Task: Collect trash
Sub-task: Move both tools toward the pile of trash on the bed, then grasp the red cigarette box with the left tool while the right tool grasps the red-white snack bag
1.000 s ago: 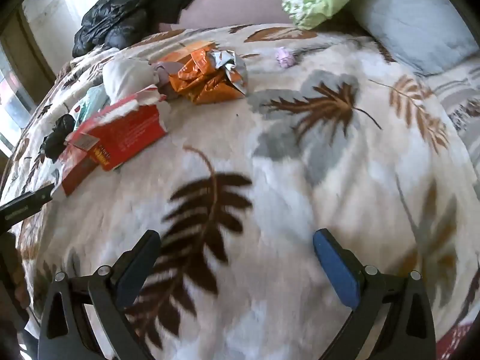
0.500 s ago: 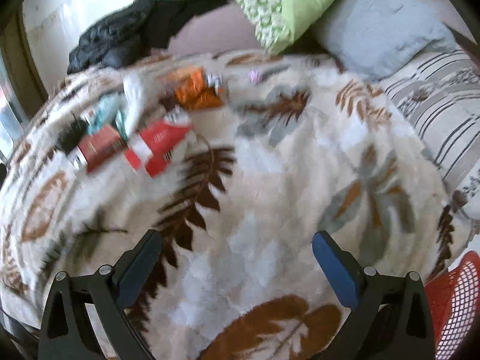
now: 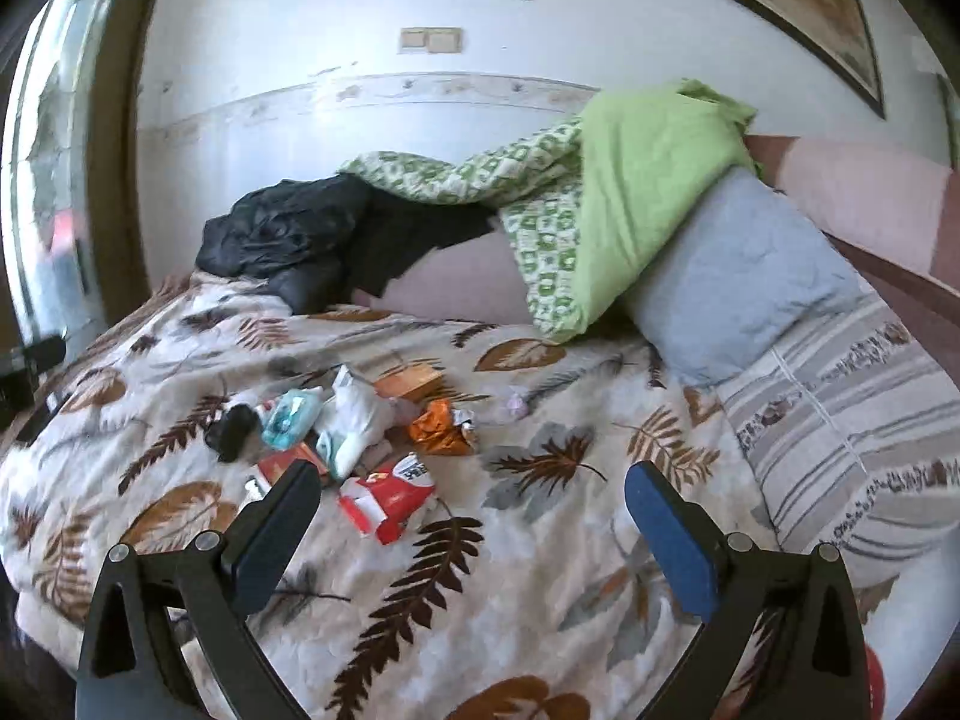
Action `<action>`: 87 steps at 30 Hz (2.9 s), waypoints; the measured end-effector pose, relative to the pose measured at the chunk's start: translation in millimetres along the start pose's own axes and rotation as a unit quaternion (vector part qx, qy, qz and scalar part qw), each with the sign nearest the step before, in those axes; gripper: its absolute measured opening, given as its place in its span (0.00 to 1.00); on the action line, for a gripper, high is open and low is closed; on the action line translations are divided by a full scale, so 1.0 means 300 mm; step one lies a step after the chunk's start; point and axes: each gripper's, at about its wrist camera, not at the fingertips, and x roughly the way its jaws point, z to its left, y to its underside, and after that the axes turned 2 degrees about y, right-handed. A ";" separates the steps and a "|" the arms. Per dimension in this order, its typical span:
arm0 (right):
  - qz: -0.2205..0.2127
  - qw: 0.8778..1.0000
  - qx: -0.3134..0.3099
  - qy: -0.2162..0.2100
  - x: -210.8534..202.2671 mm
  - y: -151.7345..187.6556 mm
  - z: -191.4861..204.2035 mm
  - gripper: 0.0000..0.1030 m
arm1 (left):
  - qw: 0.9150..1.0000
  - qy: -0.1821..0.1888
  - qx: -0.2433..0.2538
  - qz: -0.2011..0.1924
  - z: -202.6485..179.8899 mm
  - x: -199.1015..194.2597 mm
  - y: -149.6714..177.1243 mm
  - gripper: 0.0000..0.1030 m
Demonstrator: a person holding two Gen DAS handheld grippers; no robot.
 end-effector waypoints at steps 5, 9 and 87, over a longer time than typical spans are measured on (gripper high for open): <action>-0.004 0.999 -0.010 -0.043 0.064 0.089 -0.128 0.99 | 1.000 -0.008 0.001 0.002 0.004 -0.013 -0.009 1.00; 0.018 0.997 -0.033 -0.072 0.243 0.108 -0.237 0.99 | 1.000 -0.005 0.021 0.014 -0.019 0.013 0.001 1.00; 0.254 0.939 0.096 -0.211 1.282 0.271 -0.098 0.46 | 0.931 0.252 0.107 0.243 -0.390 0.835 0.253 0.33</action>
